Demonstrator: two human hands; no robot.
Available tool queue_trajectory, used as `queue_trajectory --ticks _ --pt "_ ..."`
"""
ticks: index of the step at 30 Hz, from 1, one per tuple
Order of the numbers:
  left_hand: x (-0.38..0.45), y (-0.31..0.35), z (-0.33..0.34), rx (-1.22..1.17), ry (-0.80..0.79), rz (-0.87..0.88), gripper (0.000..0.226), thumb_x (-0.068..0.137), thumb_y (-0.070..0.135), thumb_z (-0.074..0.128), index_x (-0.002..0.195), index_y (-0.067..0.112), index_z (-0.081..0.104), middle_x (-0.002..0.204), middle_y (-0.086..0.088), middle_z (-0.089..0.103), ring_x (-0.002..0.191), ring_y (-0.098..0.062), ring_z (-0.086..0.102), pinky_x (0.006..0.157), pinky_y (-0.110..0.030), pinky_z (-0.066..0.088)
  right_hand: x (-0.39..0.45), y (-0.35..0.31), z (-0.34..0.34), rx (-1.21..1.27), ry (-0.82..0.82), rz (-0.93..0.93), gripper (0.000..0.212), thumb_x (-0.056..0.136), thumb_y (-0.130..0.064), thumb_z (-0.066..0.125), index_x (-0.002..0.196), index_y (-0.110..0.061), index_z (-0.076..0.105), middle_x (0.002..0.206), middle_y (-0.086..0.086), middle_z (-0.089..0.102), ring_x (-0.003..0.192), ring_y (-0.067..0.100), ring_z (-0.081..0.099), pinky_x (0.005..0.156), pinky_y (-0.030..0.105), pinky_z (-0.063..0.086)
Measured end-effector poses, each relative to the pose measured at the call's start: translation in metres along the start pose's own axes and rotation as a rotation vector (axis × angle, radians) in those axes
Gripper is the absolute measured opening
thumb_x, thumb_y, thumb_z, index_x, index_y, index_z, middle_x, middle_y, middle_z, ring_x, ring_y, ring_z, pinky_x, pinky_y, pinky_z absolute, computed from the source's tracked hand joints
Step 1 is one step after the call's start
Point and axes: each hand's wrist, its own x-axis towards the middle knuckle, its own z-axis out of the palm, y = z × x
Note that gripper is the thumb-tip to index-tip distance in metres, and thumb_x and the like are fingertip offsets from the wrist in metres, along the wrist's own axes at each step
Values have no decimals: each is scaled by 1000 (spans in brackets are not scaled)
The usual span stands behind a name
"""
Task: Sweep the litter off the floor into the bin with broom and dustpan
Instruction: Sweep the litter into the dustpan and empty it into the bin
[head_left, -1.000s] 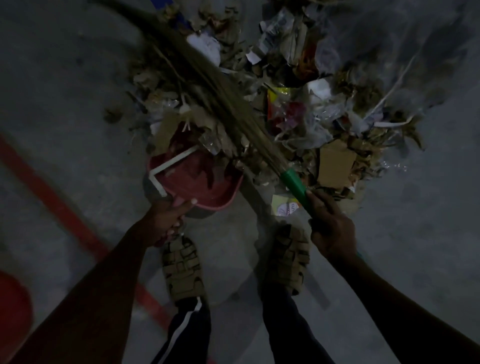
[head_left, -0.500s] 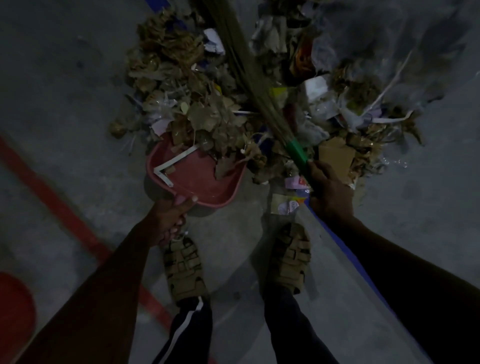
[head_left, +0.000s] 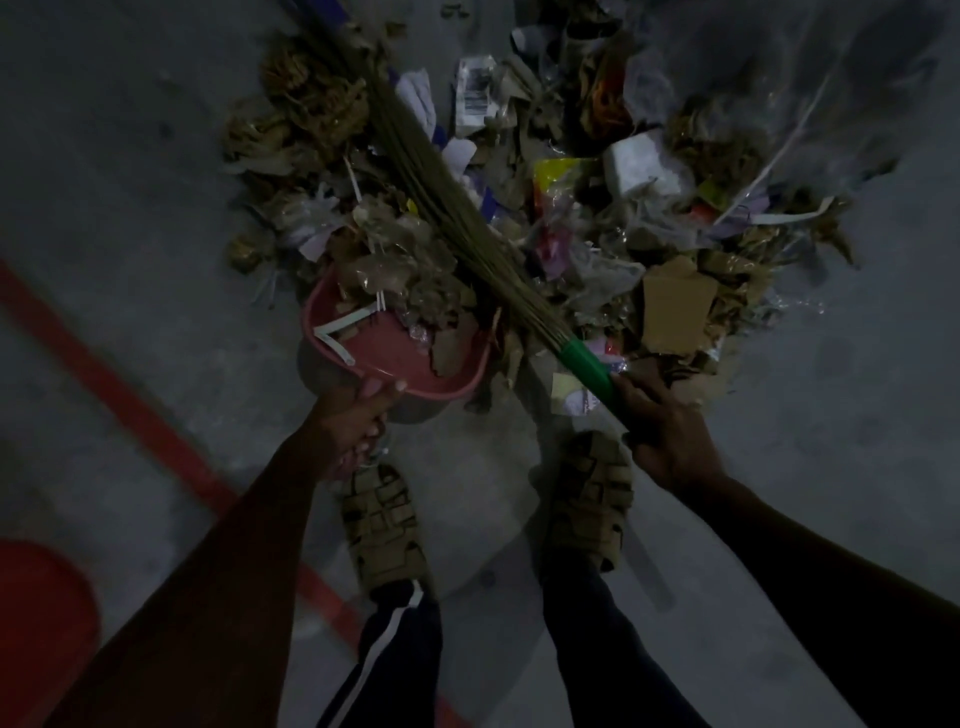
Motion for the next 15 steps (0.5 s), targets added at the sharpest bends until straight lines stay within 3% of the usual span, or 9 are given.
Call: queue_trajectory --ticks 2,7,11,15 --pt "-4 6 1 26 19 31 46 93 48 67 68 15 49 48 2 40 33 -8 32 38 -18 28 -3 -6 -4 -1 1 1 88 65 0 71 147 -18 46 147 7 47 105 37 62 76 29 46" --pt "-14 29 5 -92 111 7 47 92 49 69 67 14 50 52 0 42 29 -6 32 35 -13 26 -5 -31 -14 33 4 -112 78 65 -10 58 143 -14 50 140 14 53 105 40 62 75 44 56" --pt "-35 45 -2 -118 183 67 53 85 59 72 65 14 54 48 1 47 32 -9 36 43 -16 29 -6 -61 -29 32 27 -100 80 65 -12 57 145 -21 49 141 7 53 98 38 65 68 41 57" --pt "-71 69 -17 -138 181 110 53 84 61 72 68 14 54 49 1 47 33 -10 37 40 -16 31 -15 -95 -63 75 111 -101 81 62 -7 60 141 -22 51 138 6 56 94 37 67 70 36 55"
